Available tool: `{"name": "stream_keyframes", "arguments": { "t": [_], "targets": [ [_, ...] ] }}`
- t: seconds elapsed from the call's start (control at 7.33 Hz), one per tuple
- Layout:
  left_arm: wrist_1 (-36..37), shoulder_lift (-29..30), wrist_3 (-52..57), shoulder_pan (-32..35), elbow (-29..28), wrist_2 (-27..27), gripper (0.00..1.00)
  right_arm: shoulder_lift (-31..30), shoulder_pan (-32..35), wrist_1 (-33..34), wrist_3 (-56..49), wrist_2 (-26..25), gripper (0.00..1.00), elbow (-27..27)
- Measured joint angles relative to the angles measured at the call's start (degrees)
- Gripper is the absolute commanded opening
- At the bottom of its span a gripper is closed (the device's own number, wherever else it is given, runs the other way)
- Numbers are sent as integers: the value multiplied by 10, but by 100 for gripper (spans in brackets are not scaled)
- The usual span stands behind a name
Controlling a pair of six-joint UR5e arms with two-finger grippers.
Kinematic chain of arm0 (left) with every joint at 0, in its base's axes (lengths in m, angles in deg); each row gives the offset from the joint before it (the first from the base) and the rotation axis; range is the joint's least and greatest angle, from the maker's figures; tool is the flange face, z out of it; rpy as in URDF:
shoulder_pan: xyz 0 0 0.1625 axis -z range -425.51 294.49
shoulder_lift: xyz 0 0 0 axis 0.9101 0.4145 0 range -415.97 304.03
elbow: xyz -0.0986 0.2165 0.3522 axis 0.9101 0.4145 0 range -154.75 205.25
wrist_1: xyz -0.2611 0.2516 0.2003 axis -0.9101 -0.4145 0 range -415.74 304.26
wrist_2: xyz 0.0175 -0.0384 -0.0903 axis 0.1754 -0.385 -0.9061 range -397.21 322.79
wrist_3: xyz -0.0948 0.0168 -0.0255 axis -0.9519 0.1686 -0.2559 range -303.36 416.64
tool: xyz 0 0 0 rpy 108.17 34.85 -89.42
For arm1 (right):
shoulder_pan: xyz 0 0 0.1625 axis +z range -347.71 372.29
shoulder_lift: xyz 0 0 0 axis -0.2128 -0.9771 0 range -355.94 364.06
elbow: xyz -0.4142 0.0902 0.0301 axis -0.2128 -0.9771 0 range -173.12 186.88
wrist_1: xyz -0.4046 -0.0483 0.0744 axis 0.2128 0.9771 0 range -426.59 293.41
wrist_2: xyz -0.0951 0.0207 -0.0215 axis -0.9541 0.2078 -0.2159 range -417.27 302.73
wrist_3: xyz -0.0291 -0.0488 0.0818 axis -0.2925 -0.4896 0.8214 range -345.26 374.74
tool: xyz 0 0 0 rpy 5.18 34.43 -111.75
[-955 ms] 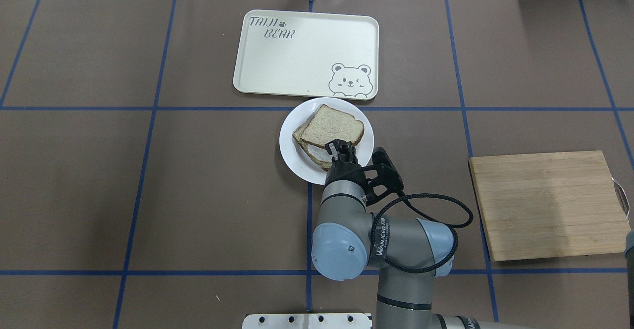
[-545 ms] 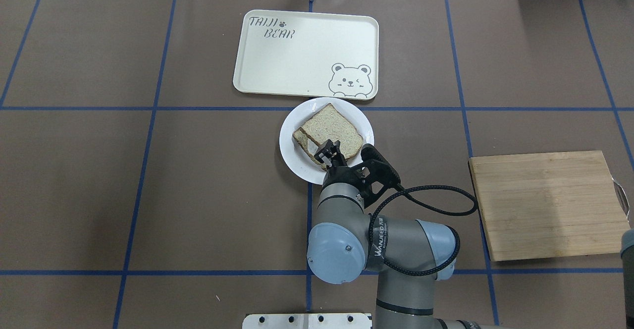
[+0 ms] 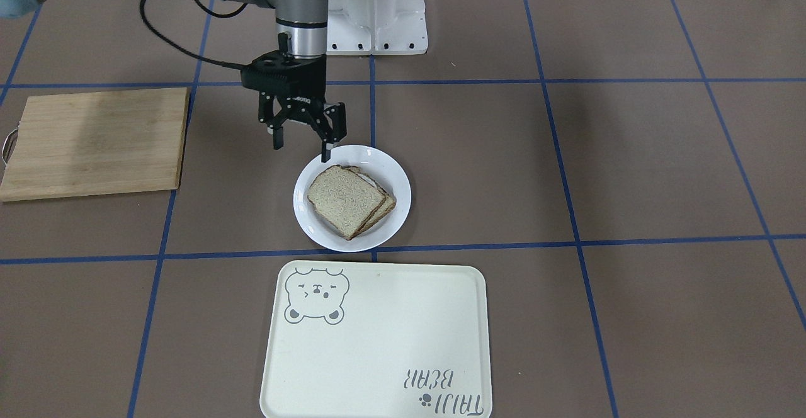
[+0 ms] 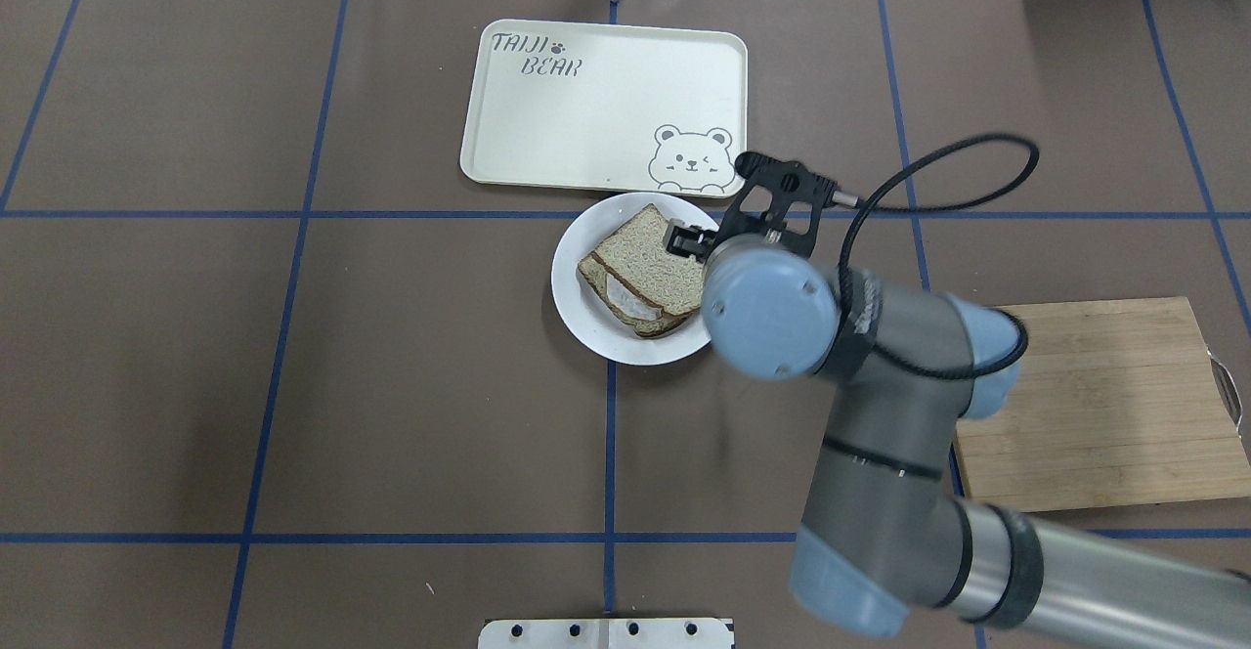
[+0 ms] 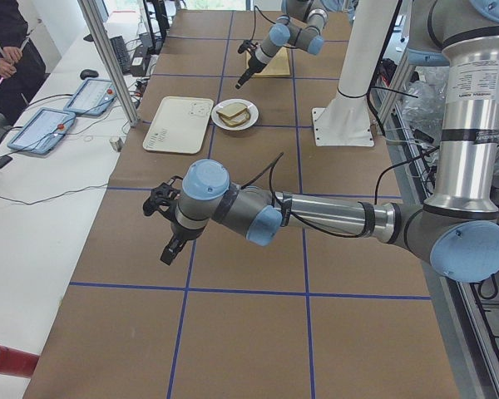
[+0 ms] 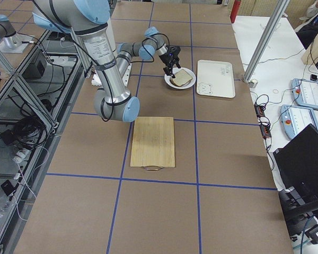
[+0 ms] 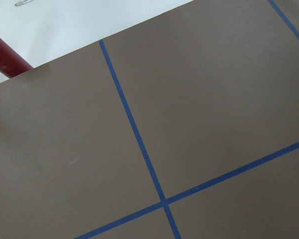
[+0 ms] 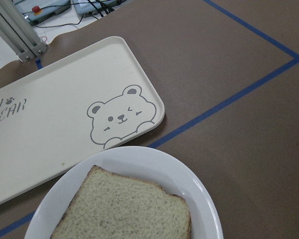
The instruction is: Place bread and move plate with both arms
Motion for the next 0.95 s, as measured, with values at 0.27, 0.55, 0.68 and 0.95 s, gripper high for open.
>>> {"name": "stream_keyframes", "arguments": {
  "t": [0.27,0.55,0.68,0.95],
  "targets": [
    [-52,1,-16,-3,0,-42,99,-35,160,-1,-274,180,100,-8],
    [-99,13,-82,-52,5,-64,99,-89,328,-3,-553,347,100,-40],
    [-123,22,-170,-87,10,-67,99,-124,401,-4,-680,414,100,-55],
    [-219,46,-444,-172,12,-65,99,-202,518,-3,-871,503,100,-82]
  ]
}}
